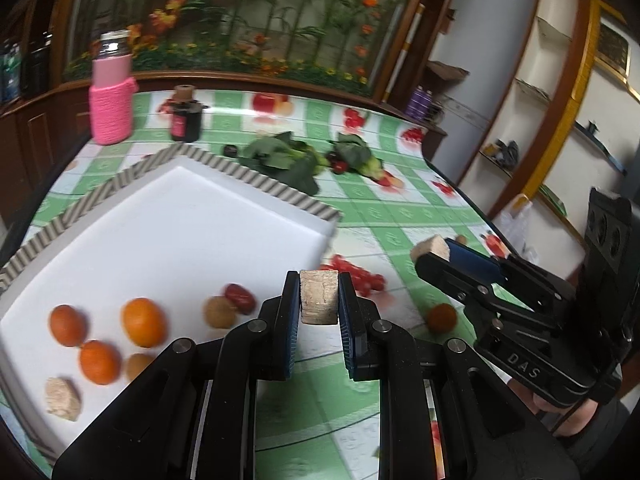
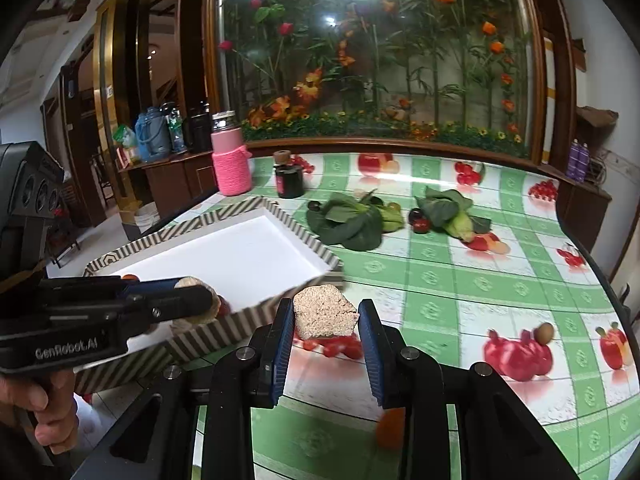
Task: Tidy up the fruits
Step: 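Carry the bread cube into the tray and open the left gripper while the right releases its cube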
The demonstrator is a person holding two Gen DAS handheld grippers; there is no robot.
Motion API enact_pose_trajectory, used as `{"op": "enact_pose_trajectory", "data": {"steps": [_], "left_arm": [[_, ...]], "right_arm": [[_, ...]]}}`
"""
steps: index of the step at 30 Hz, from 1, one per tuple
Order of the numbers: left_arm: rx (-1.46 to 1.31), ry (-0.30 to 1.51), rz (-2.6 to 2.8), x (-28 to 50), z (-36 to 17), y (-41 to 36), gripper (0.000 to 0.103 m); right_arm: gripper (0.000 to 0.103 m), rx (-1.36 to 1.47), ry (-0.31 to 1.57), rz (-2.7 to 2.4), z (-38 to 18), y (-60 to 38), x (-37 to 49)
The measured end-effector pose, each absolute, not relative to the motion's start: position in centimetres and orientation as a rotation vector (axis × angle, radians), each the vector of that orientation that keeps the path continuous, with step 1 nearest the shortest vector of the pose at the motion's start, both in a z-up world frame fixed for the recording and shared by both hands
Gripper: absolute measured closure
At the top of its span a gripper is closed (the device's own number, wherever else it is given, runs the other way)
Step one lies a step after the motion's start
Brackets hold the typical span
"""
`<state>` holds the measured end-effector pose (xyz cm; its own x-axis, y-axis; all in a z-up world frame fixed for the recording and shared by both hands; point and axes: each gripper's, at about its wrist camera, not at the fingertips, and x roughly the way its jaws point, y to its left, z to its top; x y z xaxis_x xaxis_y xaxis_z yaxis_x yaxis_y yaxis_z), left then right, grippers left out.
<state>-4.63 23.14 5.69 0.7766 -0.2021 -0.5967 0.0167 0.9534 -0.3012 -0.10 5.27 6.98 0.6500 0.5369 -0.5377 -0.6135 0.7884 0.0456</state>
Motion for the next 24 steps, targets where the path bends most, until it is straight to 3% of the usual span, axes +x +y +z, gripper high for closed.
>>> {"op": "enact_pose_trajectory", "data": {"steps": [24], "left_arm": [[-0.337,0.717,0.244,-5.9,4.5,31.3,0.086]], "right_arm": [[0.072,-0.149,0.584,0.796,5.5,14.3,-0.5]]}}
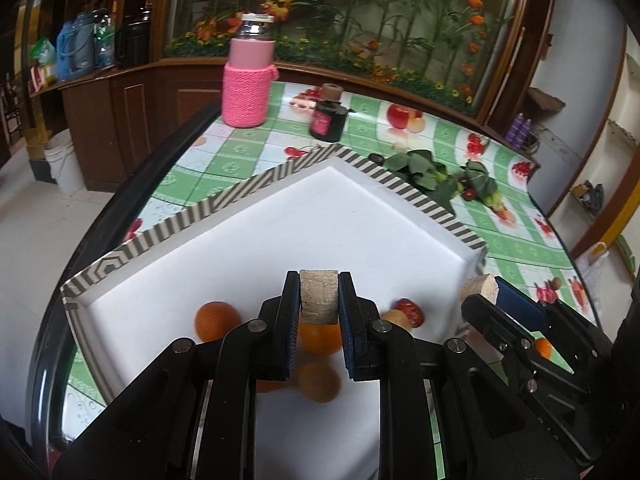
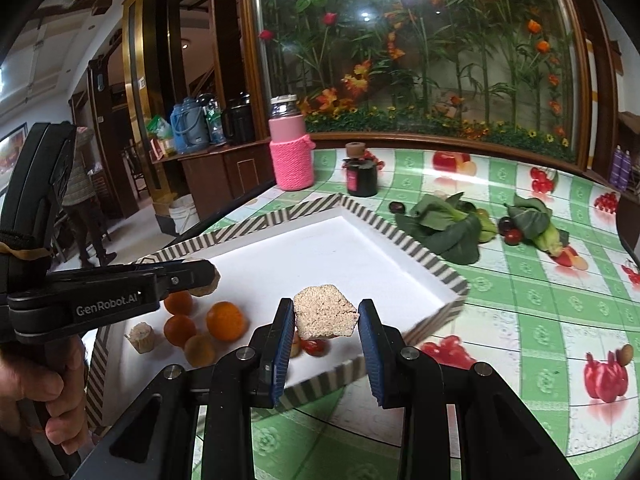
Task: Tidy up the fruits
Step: 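Carry the bread cube into the tray and open the left gripper while the right releases its cube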
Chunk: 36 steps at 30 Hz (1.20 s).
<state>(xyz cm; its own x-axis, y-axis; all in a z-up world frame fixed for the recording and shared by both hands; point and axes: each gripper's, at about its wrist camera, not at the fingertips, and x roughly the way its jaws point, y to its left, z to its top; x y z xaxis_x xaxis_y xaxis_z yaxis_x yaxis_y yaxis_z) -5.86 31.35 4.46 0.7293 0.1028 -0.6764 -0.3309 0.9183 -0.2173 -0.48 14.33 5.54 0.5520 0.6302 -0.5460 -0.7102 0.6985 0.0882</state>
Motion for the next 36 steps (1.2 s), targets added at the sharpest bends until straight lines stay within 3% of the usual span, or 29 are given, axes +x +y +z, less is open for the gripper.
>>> {"op": "enact_pose_trajectory", "data": {"steps": [36], "left_arm": [[-0.366,0.781,0.357,-5.9,3.3,33.0,0.086]], "right_arm": [[0.071,-0.268,0.655,0.801,3.5,19.4,-0.6]]}}
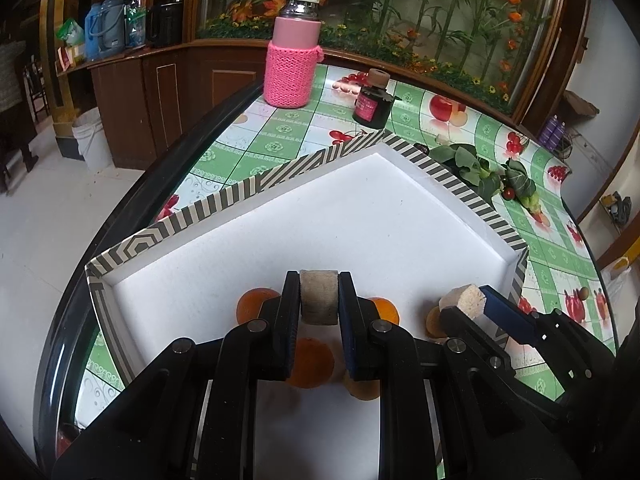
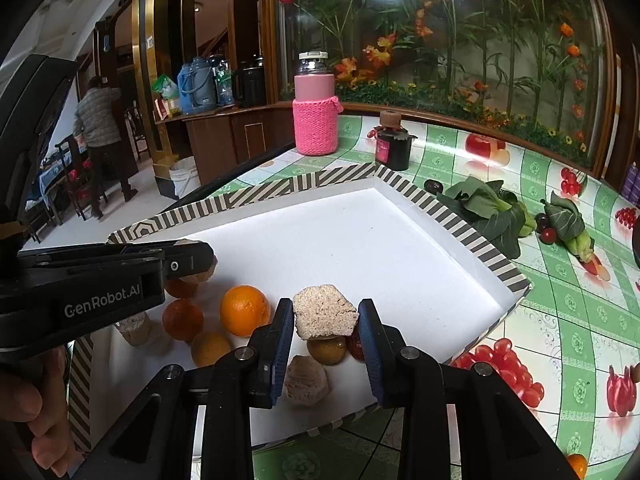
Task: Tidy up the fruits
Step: 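Carry the bread cube into the tray and open the left gripper while the right releases its cube, then grasp an orange with the left gripper while the right gripper grasps a brown round fruit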
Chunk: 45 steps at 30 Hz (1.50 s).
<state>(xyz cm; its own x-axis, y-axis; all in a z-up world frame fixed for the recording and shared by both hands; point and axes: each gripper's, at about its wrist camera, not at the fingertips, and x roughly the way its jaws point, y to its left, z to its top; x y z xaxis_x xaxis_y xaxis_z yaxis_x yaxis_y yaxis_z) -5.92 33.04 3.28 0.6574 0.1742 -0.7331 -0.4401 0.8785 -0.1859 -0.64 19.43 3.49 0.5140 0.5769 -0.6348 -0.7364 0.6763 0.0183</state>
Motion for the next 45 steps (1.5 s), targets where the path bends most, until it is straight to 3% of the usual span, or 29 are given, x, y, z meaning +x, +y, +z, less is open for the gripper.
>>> {"op": "enact_pose_trajectory", "data": {"steps": [3,5,7,8,17,28,38,45], "left_arm": [[-0.380,0.792,0.364,-6.0,3.1,33.3,0.080],[-0.392,0.790,0.366,-6.1,3.2,33.5,0.060],[-0.408,0.771,0.367,-6.3,3.4,33.6,0.049],[-0.408,0.765,0.368,-6.4,3.5,33.6,0.048],[-0.427,0.649,0.272,-7.0,5.0,32.4,0.048],[-0.167,0.626,-0.209,-6.0,6.3,21.6,0.048],[-0.005,0.756,-0.337,-4.1,3.4,13.8,0.048],[-0.002,0.836,-0.401,-1.5,1.5,9.5,0.048]], "right_arm": [[0.071,-0.273,0.641,0.809,3.7,19.4,-1.1],[0.069,-0.272,0.637,0.801,3.7,19.4,-1.2],[0.066,-0.261,0.640,0.794,3.7,19.2,-1.2],[0.064,-0.251,0.642,0.787,3.7,19.0,-1.1],[0.063,-0.164,0.603,0.734,5.2,14.8,-1.8],[0.063,-0.128,0.589,0.601,7.2,-0.5,-1.4],[0.063,-0.170,0.692,0.535,4.2,-9.1,-2.5],[0.063,-0.063,0.696,0.451,4.9,-13.1,3.2]]}}
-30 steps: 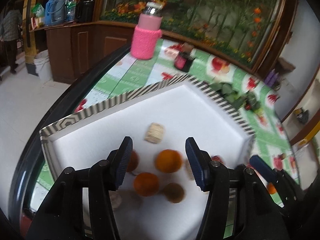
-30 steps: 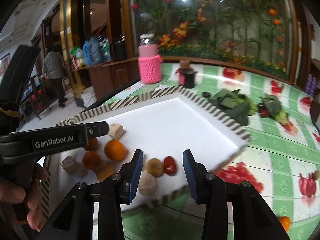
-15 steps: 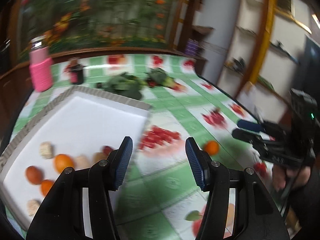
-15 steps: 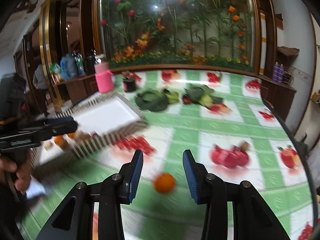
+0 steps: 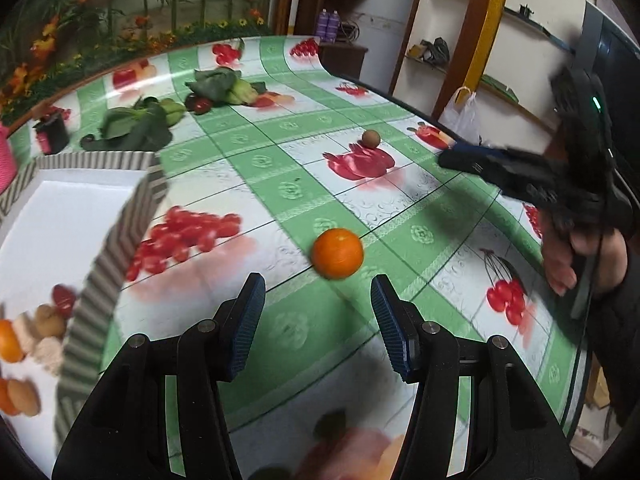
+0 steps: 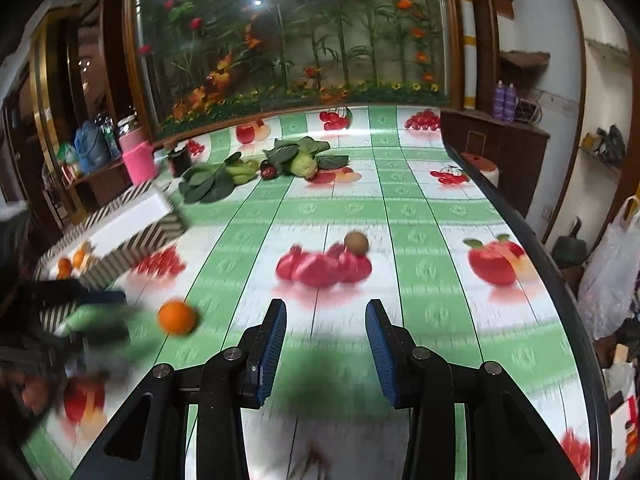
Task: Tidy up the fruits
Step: 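Grasp an orange with the left gripper while the right gripper grasps a brown round fruit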
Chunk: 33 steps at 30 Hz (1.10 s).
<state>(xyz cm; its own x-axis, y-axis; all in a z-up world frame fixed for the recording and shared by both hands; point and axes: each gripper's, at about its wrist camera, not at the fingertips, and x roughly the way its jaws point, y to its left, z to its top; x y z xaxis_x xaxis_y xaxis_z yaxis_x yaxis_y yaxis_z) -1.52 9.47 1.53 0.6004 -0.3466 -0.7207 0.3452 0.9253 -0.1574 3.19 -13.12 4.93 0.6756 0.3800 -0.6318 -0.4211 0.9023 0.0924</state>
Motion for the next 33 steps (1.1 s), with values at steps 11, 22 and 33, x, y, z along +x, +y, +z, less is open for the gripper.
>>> {"op": "enact_pose_trajectory", "data": {"steps": [11,22,33], "left_arm": [[-0.012,0.894,-0.387,1.1,0.4,8.1,0.048],[0.073,0.890,-0.358,1.5,0.4,6.9,0.057],[0.041,0.864,-0.370,1.1,0.8,7.3,0.073]], "right_arm": [[0.063,-0.090,0.802,0.409,2.5,-10.5,11.8],[0.081,-0.080,0.863,0.355,1.6,-10.2,14.8],[0.081,-0.101,0.729,0.340,3.4,-9.7,12.5]]}}
